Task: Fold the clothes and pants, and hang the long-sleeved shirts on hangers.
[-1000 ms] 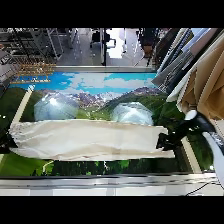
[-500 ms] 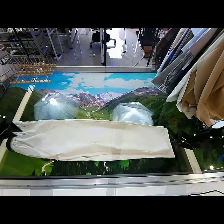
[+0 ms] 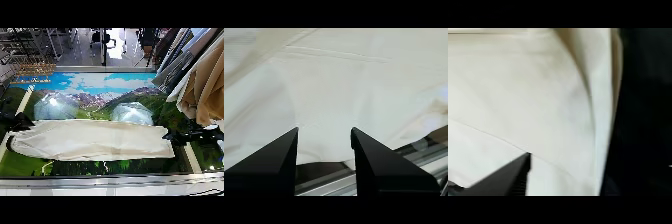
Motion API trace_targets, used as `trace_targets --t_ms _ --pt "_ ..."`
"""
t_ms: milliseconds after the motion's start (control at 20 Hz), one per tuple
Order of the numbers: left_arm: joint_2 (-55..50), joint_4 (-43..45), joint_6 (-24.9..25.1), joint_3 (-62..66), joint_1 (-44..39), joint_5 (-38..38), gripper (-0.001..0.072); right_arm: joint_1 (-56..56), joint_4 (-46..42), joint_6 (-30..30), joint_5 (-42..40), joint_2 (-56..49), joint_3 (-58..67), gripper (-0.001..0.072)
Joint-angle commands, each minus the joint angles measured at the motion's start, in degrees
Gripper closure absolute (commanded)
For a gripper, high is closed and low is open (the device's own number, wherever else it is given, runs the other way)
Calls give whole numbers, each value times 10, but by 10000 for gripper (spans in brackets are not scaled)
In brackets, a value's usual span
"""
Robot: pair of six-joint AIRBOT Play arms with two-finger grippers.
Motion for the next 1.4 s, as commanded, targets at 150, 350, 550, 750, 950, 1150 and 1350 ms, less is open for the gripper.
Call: trace_targets --t_ms 150,350,550,750,950,1150,1350 --pt "0 -1 20 -4 -107 -1 677 45 -76 58 -17 15 25 699" --pt "0 -1 26 -59 -217 4 690 9 -432 290 -18 158 89 699" --pt "-7 -1 28 -130 -324 75 690 -9 -476 320 17 243 137 699" --pt "-17 -1 28 -130 -356 70 690 111 -316 311 81 267 139 699" --pt "12 0 28 -126 -314 26 690 393 -274 443 26 256 129 699" --pt "59 -1 26 -126 -256 19 689 673 -300 575 -158 163 111 697" --pt "70 -1 26 -127 -237 19 690 727 -318 577 -211 73 123 306"
